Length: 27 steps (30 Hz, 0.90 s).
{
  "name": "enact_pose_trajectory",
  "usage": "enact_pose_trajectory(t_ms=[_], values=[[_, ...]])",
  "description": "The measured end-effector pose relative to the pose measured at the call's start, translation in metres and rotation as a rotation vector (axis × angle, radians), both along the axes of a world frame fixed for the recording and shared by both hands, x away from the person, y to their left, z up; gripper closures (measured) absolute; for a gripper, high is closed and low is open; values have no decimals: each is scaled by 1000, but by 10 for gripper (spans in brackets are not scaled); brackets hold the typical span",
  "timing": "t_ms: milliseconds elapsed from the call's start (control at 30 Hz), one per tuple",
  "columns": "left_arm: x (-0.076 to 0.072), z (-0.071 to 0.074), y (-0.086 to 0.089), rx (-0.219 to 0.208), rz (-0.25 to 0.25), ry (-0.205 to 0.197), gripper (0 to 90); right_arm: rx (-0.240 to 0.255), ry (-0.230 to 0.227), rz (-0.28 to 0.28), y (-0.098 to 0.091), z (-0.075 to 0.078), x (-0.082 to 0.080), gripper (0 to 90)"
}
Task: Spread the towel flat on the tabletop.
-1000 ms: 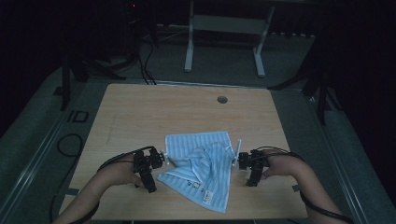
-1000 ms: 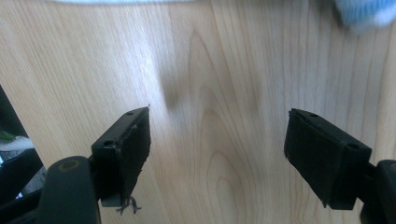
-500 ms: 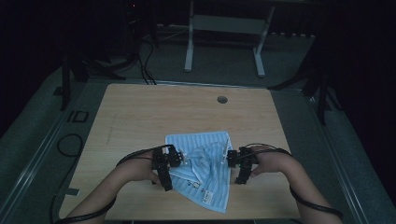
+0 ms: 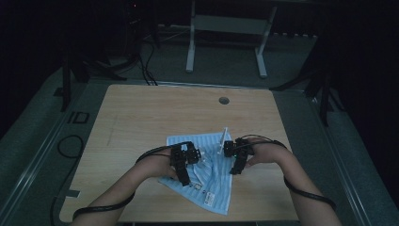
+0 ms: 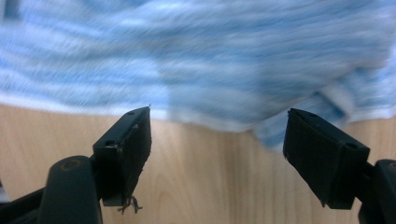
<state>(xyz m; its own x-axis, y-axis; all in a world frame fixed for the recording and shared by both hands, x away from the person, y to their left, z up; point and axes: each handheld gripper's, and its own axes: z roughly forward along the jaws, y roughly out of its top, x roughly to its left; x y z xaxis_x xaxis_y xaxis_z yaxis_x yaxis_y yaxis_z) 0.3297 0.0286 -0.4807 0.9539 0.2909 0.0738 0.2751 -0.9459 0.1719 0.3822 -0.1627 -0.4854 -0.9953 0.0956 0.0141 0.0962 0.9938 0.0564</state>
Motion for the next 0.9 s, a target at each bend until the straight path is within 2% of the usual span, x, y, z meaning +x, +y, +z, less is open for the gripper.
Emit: enact_pose_trajectory(t_ms=[100, 167, 267, 333, 367, 433, 467, 533, 567, 600, 633, 667, 700, 733, 767, 900], values=[[3, -1, -6, -8, -12, -22, 158, 21, -10, -19, 0, -1, 8, 255], [7, -4, -11, -13, -16, -30, 226, 36, 3, -45, 0, -6, 15, 308], [11, -7, -13, -13, -10, -30, 279, 34, 9, -49, 1, -8, 15, 319], [14, -11, -16, -11, -6, -22, 341, 20, 10, -45, 3, -10, 15, 385], [15, -14, -21, -18, 5, -32, 390, 17, 10, -48, 4, -10, 15, 401], [16, -15, -23, -23, 3, -30, 400, 20, 6, -54, 5, -10, 16, 467], [14, -17, -30, -30, -6, -54, 417, 22, 7, -62, 5, -9, 17, 542], [14, -18, -33, -32, -13, -53, 431, 26, 4, -62, 6, -9, 17, 569], [14, -19, -36, -31, -19, -66, 464, 22, -7, -72, 6, -9, 17, 692], [16, -21, -40, -37, -46, -56, 510, 15, -3, -63, 6, -8, 18, 737], [16, -22, -41, -44, -35, -60, 533, 8, -23, -62, 6, -9, 18, 776], [15, -22, -41, -45, -19, -86, 613, 3, -29, -60, 6, -8, 19, 812], [15, -22, -41, -45, -19, -86, 670, 3, -31, -61, 6, -8, 19, 825], [15, -21, -39, -74, -8, -80, 739, 5, -35, -62, 6, -7, 19, 832], [15, -21, -39, -74, -8, -80, 798, 16, -28, -77, 5, -6, 18, 840], [14, -12, -32, -107, 13, -80, 842, 23, -39, -90, 2, -4, 18, 849]])
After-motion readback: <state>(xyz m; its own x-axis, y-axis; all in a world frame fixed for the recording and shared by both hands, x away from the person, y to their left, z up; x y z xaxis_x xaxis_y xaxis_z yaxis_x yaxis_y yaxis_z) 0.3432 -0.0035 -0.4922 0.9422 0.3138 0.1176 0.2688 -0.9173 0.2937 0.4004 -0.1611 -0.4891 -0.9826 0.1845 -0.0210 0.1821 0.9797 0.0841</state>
